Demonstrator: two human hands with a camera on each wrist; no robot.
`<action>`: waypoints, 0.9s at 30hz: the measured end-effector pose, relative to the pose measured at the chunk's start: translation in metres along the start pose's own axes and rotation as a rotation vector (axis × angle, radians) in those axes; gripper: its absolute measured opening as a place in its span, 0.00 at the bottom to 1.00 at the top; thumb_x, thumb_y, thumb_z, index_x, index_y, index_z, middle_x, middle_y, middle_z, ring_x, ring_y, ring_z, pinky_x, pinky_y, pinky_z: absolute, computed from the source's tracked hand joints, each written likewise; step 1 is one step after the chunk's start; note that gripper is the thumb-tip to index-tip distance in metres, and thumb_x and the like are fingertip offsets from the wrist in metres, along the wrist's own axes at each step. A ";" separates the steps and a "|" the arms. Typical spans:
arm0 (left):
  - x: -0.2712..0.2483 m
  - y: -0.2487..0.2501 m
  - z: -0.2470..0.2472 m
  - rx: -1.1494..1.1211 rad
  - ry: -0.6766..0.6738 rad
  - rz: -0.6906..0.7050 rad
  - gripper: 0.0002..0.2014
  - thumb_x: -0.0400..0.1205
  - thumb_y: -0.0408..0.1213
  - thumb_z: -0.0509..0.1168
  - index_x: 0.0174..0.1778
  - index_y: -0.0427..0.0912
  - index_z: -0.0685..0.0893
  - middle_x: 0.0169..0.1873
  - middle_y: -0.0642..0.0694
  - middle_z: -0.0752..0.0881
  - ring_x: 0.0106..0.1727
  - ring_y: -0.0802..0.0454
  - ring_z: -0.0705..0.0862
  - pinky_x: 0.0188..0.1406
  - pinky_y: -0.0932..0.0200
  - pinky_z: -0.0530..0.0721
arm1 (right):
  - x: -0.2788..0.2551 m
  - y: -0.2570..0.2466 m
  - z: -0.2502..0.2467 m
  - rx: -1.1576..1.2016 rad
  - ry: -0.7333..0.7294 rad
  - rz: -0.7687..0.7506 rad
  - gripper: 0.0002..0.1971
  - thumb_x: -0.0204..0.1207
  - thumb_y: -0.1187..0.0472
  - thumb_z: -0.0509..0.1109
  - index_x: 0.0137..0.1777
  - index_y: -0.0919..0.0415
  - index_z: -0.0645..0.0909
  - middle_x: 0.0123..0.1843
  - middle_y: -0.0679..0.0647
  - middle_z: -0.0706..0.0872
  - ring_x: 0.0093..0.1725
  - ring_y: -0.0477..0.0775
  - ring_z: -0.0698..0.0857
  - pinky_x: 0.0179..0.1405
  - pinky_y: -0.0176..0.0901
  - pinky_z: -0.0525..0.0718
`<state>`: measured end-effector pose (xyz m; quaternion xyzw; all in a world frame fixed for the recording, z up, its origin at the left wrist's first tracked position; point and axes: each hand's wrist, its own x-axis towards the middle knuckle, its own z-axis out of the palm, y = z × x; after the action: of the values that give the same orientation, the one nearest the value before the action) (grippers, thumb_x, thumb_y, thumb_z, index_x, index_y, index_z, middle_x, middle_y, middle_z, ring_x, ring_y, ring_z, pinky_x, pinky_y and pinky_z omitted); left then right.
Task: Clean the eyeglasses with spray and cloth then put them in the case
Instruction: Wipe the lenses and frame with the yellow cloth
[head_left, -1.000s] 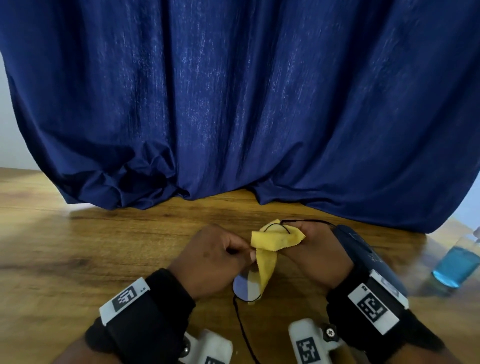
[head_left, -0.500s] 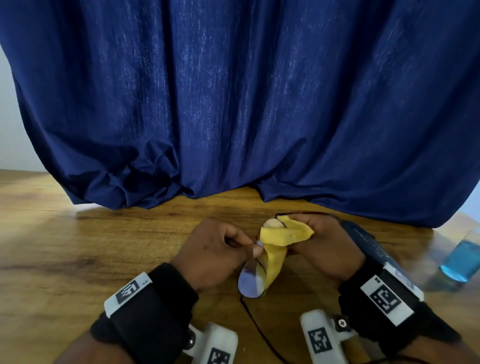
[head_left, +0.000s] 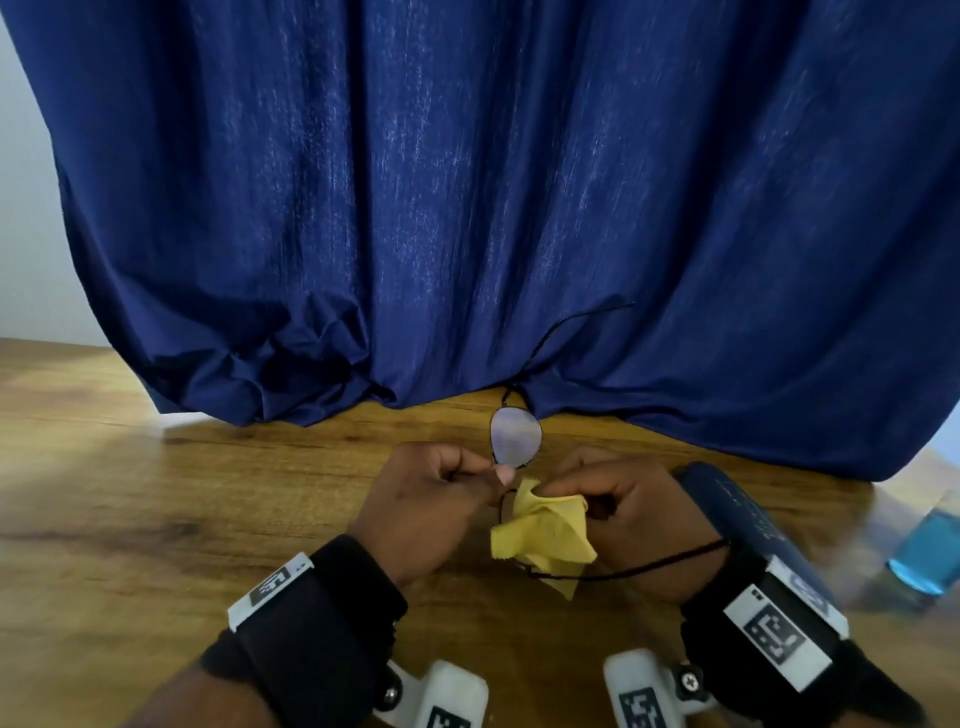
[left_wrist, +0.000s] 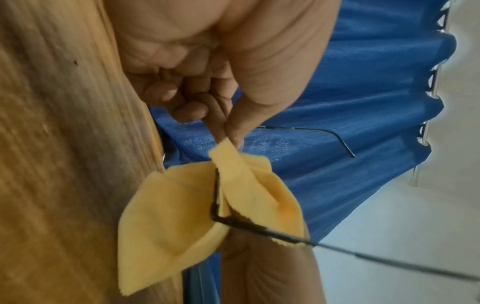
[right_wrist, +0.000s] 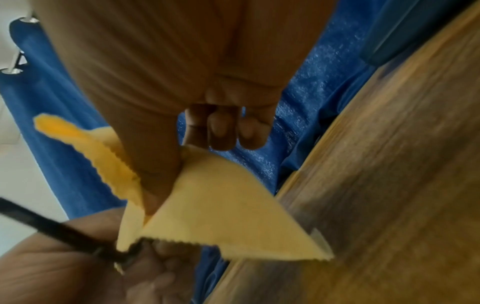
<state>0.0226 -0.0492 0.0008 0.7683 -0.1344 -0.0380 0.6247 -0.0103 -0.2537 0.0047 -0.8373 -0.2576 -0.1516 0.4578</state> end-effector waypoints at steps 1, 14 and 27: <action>-0.002 0.001 0.003 -0.018 -0.017 -0.007 0.08 0.80 0.42 0.74 0.40 0.44 0.95 0.36 0.47 0.95 0.36 0.56 0.90 0.40 0.57 0.87 | 0.001 0.000 0.003 -0.024 0.017 -0.005 0.11 0.67 0.54 0.80 0.44 0.34 0.91 0.46 0.41 0.90 0.44 0.41 0.90 0.43 0.30 0.84; -0.004 0.001 0.010 -0.064 0.007 0.048 0.08 0.81 0.38 0.74 0.39 0.39 0.93 0.19 0.60 0.83 0.23 0.69 0.78 0.26 0.75 0.75 | -0.001 -0.007 -0.007 -0.266 0.033 0.159 0.12 0.62 0.49 0.80 0.28 0.52 0.81 0.27 0.46 0.81 0.28 0.40 0.77 0.28 0.31 0.72; -0.007 0.003 0.012 -0.008 -0.002 0.101 0.08 0.79 0.43 0.75 0.37 0.44 0.93 0.31 0.45 0.92 0.32 0.54 0.87 0.35 0.64 0.86 | -0.005 0.006 0.002 -0.087 -0.018 0.397 0.19 0.55 0.43 0.77 0.40 0.56 0.85 0.38 0.57 0.90 0.35 0.56 0.86 0.43 0.59 0.87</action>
<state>0.0125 -0.0591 0.0008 0.7579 -0.1737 -0.0077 0.6288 -0.0110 -0.2564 -0.0033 -0.8919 -0.0848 -0.0617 0.4399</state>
